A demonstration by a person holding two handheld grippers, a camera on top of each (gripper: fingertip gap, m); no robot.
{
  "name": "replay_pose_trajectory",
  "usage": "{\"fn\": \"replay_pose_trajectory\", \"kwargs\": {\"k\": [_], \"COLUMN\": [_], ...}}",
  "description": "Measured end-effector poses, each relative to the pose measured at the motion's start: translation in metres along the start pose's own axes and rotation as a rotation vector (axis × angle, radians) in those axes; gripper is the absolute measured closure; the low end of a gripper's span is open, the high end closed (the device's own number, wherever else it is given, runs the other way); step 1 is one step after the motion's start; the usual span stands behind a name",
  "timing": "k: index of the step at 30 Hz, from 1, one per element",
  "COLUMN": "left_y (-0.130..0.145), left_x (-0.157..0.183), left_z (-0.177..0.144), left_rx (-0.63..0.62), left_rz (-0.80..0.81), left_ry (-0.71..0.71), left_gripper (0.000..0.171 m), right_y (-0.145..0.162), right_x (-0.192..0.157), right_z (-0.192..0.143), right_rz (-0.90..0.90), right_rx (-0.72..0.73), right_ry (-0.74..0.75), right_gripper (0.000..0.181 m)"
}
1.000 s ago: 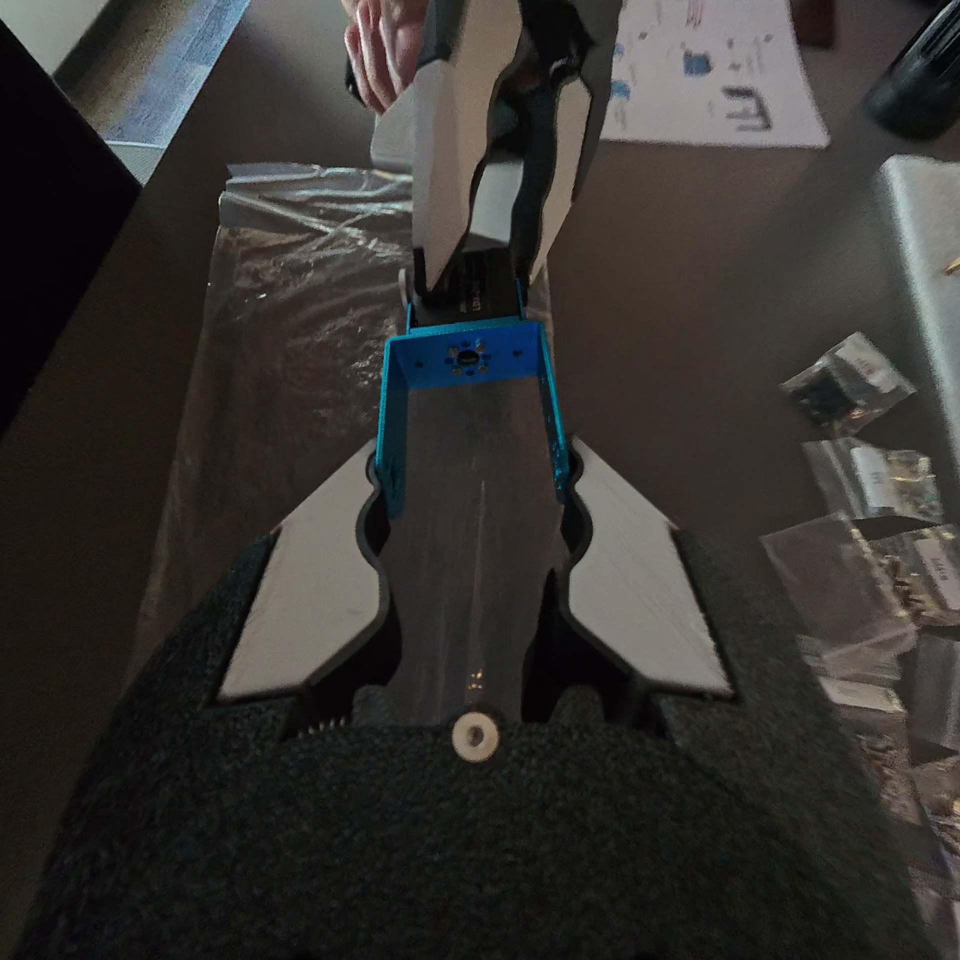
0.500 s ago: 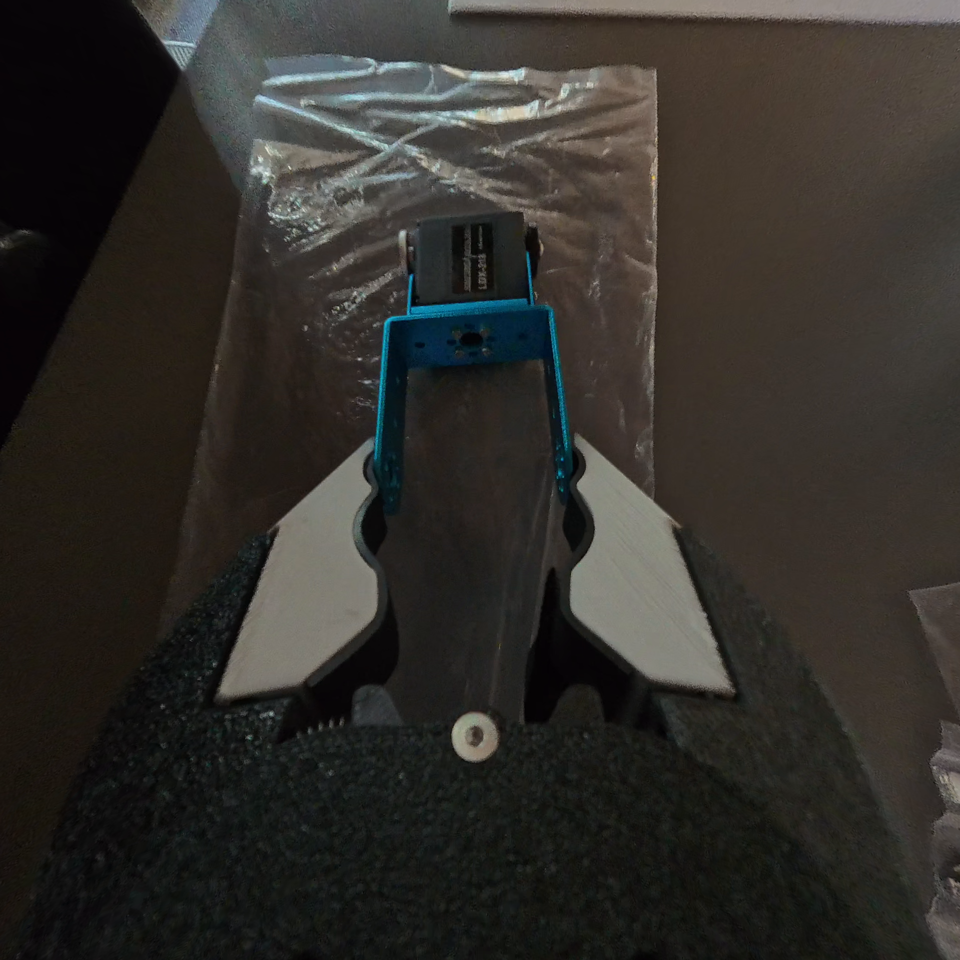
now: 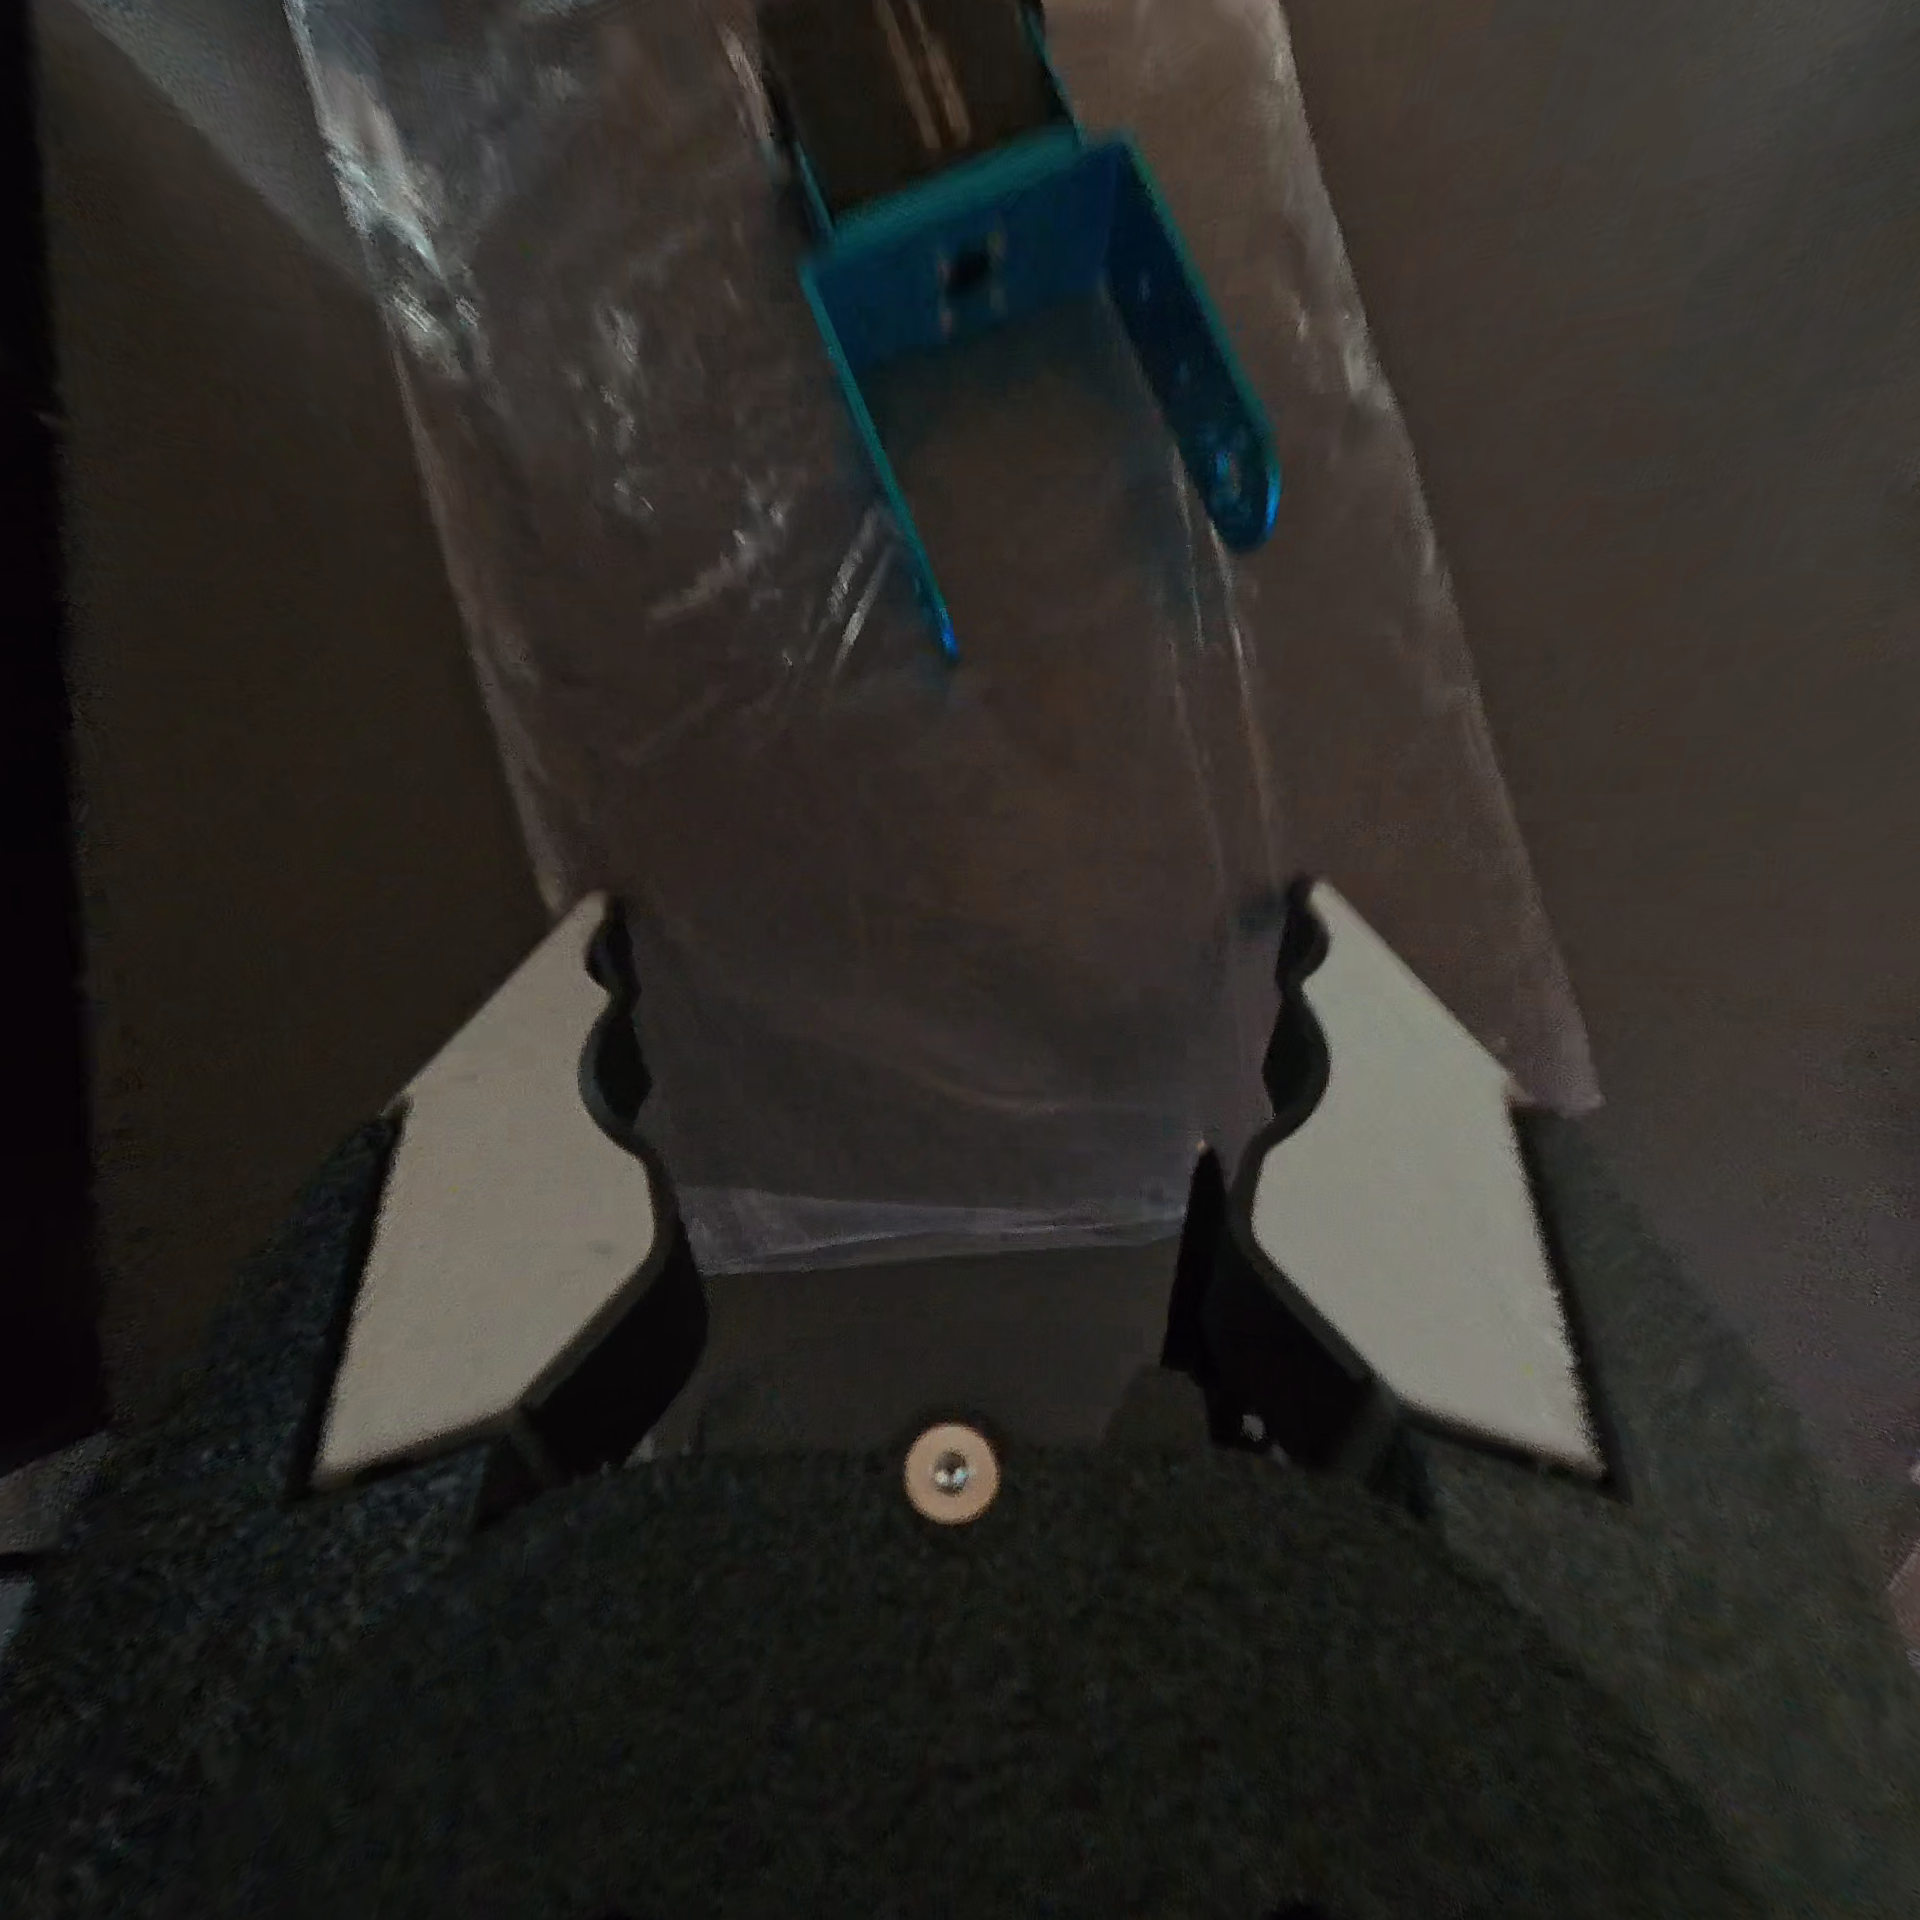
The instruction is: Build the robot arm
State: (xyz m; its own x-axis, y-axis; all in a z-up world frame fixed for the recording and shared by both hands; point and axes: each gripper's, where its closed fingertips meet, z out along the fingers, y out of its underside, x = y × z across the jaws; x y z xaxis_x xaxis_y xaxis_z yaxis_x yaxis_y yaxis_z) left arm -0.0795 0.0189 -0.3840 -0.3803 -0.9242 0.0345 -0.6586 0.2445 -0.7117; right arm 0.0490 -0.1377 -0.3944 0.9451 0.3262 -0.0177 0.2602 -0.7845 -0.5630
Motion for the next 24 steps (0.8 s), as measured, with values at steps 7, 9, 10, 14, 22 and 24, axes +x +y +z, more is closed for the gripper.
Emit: {"fn": "replay_pose_trajectory", "kwargs": {"k": [7,9,10,14,22,24], "left_y": [-0.008,-0.013,-0.016,-0.022,-0.008,0.02], "left_x": [-0.008,-0.01,-0.01,-0.014,-0.035,-0.041], "left_z": [0.011,0.016,0.019,0.022,-0.074,-0.109], "left_rx": [-0.007,0.003,0.009,0.021,0.337,0.388], "left_rz": [-0.01,-0.011,-0.01,-0.016,-0.186,-0.248], "left_ry": [-0.033,-0.034,-0.033,-0.062,-0.302,-0.399], "left_gripper": [0.109,0.108,0.108,0.108,0.108,0.108], "right_y": [-0.001,0.004,0.006,0.007,-0.036,-0.062], "right_x": [0.013,0.019,0.021,0.024,0.02,0.008], "right_z": [-0.003,-0.006,-0.008,-0.009,-0.042,-0.052], "right_rz": [0.007,0.016,0.021,0.035,0.071,0.082], "right_rx": [0.065,0.06,0.06,0.071,0.246,0.352], "right_ry": [0.014,0.019,0.022,0.034,0.213,0.258], "right_gripper": [0.069,0.069,0.069,0.07,0.08,0.086]}}
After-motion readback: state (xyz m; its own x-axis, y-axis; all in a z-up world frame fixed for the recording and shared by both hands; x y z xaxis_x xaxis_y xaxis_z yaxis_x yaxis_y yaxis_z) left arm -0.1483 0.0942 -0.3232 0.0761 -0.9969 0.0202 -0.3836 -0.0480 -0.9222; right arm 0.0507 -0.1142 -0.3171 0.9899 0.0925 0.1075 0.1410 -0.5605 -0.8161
